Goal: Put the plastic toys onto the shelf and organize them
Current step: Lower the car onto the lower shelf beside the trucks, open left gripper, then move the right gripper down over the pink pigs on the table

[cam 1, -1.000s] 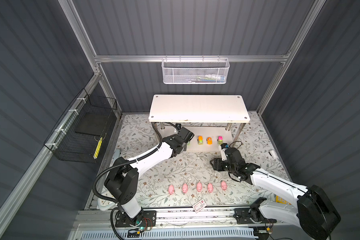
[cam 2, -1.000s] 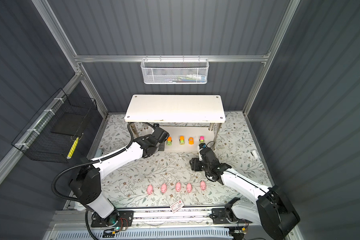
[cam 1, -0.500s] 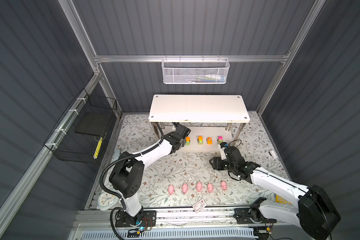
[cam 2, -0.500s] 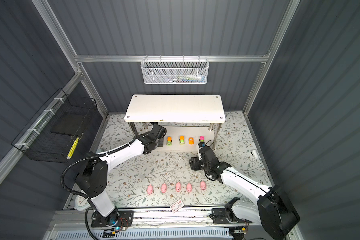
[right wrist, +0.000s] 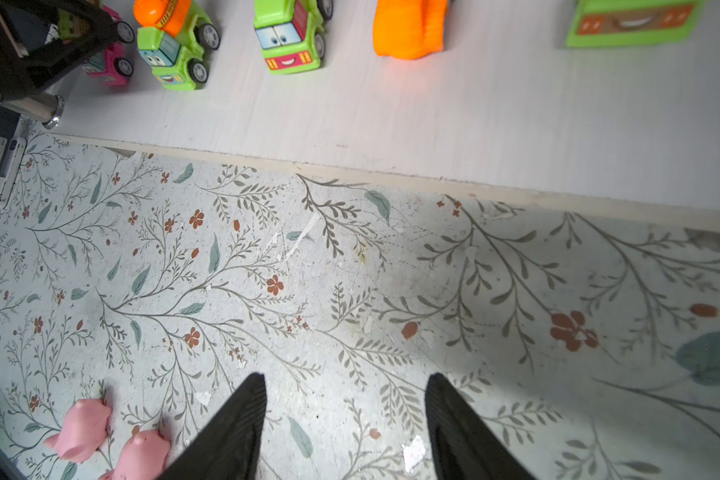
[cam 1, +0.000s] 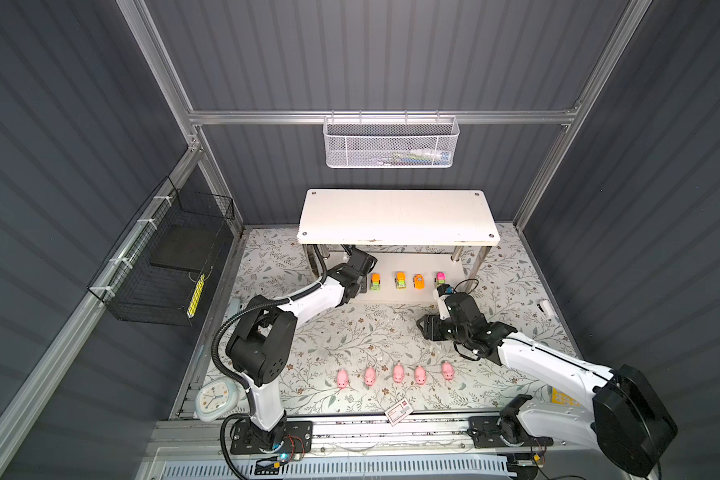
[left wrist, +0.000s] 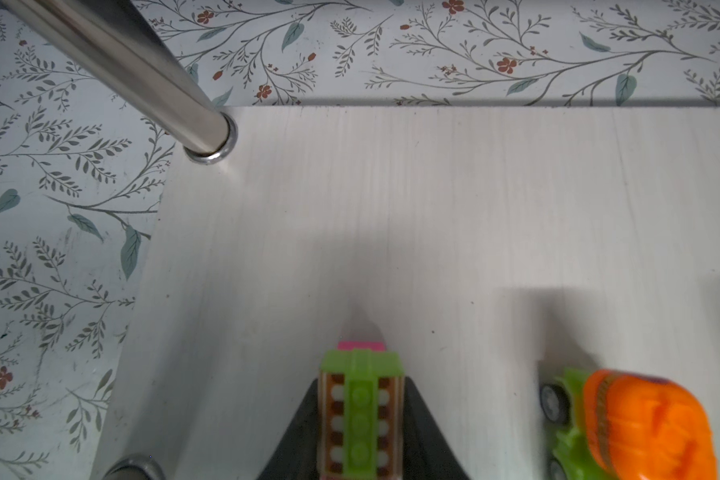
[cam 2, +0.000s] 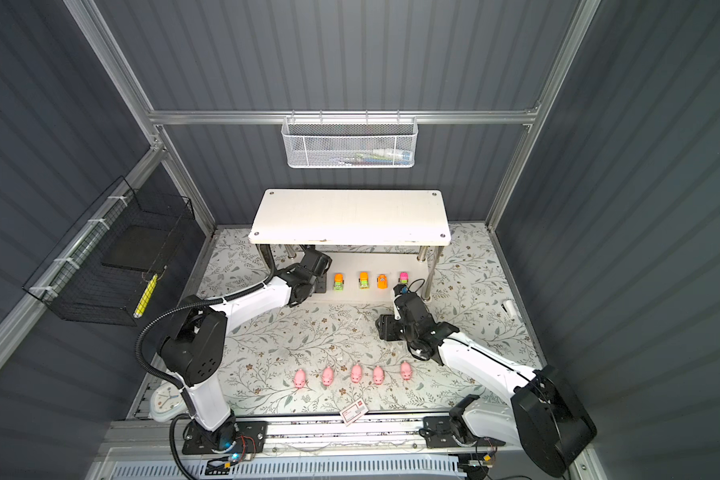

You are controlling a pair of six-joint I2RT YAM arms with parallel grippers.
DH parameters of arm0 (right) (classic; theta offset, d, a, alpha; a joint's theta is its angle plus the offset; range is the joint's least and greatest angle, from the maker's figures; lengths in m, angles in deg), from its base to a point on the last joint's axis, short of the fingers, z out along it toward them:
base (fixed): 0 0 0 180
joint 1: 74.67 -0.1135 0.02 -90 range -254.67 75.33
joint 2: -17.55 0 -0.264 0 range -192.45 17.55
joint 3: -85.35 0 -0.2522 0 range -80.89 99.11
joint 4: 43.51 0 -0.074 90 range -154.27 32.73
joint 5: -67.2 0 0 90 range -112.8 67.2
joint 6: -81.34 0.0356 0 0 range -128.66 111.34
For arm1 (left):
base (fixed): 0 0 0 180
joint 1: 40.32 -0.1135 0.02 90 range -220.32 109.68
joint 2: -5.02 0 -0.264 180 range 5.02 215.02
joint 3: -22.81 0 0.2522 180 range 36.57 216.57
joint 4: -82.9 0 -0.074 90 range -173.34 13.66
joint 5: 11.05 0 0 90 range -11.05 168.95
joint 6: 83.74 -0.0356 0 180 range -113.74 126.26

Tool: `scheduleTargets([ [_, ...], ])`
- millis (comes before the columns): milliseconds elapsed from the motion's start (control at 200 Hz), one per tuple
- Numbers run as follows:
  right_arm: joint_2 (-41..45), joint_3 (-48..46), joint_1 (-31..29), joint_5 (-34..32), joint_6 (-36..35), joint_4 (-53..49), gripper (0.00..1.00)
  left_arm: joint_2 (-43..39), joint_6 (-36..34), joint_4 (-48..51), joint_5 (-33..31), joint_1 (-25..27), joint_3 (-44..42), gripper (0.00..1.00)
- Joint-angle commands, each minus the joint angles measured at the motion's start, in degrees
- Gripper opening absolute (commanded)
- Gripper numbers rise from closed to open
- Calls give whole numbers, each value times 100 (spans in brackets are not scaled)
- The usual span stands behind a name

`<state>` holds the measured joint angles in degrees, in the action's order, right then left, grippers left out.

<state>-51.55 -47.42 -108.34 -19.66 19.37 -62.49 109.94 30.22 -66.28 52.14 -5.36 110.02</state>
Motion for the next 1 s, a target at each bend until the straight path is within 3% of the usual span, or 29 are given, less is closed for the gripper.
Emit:
scheduleTargets([
  [0,-59,135,-40,-76,9,-50,63,125,-7,33,74,-77,69,33],
  [235,-112,143,-56,-70,6,-15,63,136,29,21,155,-129,108,41],
  [635,-209,203,-87,-57,-8,38,63,-584,-2,-422,495,-121,-267,65],
  [996,-207,116,-96,-66,1,97,64,-1369,243,-581,683,129,-1020,70],
])
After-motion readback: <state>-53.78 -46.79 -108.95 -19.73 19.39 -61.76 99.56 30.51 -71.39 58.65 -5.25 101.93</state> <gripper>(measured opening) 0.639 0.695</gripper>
